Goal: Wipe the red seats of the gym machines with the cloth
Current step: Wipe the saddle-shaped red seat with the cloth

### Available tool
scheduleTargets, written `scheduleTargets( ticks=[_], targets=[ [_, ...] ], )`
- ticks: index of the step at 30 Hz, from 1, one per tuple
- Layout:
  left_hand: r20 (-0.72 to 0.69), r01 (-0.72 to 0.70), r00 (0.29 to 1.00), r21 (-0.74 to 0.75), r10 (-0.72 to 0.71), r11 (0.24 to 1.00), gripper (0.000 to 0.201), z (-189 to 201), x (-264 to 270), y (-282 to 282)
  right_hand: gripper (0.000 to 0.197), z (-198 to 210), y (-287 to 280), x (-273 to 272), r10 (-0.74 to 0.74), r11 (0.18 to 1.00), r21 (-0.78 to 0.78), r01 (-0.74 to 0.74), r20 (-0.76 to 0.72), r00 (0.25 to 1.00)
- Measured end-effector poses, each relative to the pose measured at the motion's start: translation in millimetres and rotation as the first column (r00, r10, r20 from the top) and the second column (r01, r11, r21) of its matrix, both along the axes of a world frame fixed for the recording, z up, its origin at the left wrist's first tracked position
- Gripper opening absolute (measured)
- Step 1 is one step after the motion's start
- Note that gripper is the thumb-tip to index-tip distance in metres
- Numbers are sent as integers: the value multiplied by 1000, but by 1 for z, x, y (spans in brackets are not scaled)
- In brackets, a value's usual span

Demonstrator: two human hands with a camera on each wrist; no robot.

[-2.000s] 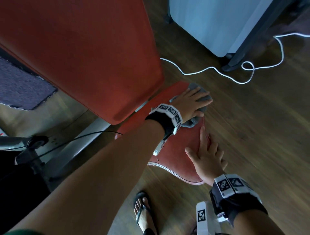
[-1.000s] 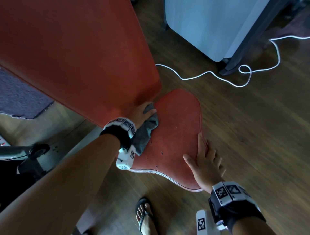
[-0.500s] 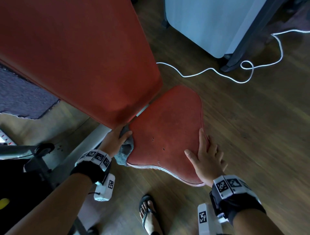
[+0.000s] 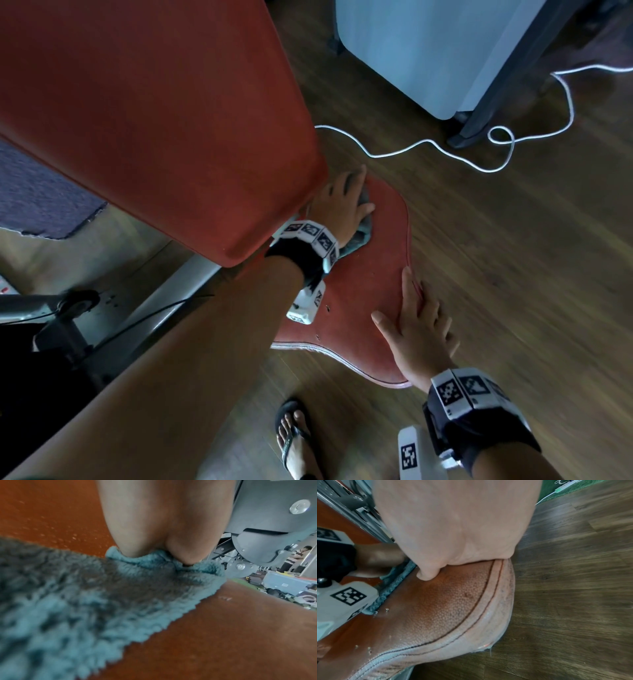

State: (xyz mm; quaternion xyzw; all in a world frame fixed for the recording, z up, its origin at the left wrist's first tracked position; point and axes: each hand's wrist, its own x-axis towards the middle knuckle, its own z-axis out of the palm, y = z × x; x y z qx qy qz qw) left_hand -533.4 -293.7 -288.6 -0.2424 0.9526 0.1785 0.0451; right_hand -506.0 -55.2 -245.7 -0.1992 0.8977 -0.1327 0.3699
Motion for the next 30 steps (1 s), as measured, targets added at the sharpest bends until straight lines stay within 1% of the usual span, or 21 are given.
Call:
scheduleTargets(
  ticks=[3,5,7,9,11,13,14,16,18,19,20,21,23,24,27,28,29,30],
  targets=[
    [55,75,996,4,-75,997,76,-4,2,0,80,0,0,0,4,1000,-2,-4,2,1000],
    [61,119,991,11,-119,993,80,-3,19,-2,80,1,0,0,3,1000,-3,-3,10,1000],
    [51,108,993,32,-110,994,78,0,43,0,80,2,0,-1,0,1000,-8,0,18,1000],
    [33,24,999,93,-27,995,74,4,71,6,81,3,0,-1,-4,1000,-6,5,28,1000],
    [-8,-59,998,98,60,993,70,6,100,15,81,4,0,-2,-10,1000,-4,11,37,999],
    [-42,-112,992,91,116,990,71,8,123,27,81,3,0,-2,-17,1000,-6,17,46,999],
    [-56,-154,985,133,162,979,72,9,131,34,81,2,-1,-2,-16,1000,-8,16,43,999],
    [-115,-264,946,273,303,925,70,13,137,46,82,1,-1,-2,-8,1000,-4,8,29,1000],
    [-151,-387,857,441,492,810,57,21,136,53,84,2,-1,-4,-10,1000,-2,10,45,999],
    [-144,-425,820,495,554,757,52,24,135,55,85,3,-1,-6,-14,1000,-2,14,68,998],
    [-135,-443,810,497,571,746,49,26,135,57,86,3,0,-7,-15,1000,-1,15,90,996],
    [-130,-449,823,447,553,773,49,26,135,58,87,3,0,-8,-10,1000,-6,11,102,995],
    [-96,-435,871,306,482,847,57,24,139,63,90,4,2,-8,4,1000,-30,-1,101,995],
    [-65,-431,883,279,464,858,61,24,141,65,91,3,2,-8,8,999,-48,-3,105,994],
    [22,-456,880,322,475,830,66,29,140,73,92,1,8,-9,11,991,-131,7,140,990],
    [50,-469,874,346,483,813,67,34,138,76,92,2,13,-9,12,983,-185,18,165,986],
    [80,-476,871,380,485,793,69,38,134,79,91,2,17,-10,0,959,-277,57,203,979],
    [105,-469,875,421,472,776,71,44,128,83,89,3,23,-10,-21,921,-373,114,246,969]
  ],
)
